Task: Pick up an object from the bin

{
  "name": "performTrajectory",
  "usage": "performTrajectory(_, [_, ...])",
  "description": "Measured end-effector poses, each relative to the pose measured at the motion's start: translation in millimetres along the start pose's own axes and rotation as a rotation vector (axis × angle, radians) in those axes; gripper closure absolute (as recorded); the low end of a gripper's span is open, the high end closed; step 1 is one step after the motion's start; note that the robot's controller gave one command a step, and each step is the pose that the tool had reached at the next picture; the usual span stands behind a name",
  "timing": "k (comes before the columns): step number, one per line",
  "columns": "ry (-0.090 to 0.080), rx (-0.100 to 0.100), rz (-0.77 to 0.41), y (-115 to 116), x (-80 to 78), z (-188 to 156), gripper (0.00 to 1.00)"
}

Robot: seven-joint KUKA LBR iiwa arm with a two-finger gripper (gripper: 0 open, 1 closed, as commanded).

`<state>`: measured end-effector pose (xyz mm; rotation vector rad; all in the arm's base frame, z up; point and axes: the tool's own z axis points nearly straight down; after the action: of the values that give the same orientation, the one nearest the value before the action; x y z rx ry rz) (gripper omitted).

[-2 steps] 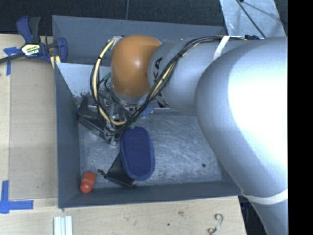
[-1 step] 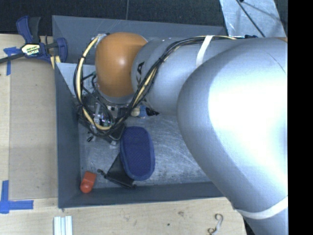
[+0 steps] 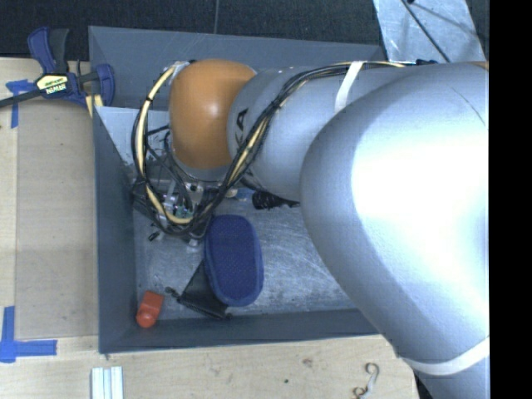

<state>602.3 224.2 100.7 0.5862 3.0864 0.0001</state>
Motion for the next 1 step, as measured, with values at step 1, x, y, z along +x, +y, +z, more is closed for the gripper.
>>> performTrajectory(1, [0.003,0.003,0.152,12.6,5.5,31.8,0.00])
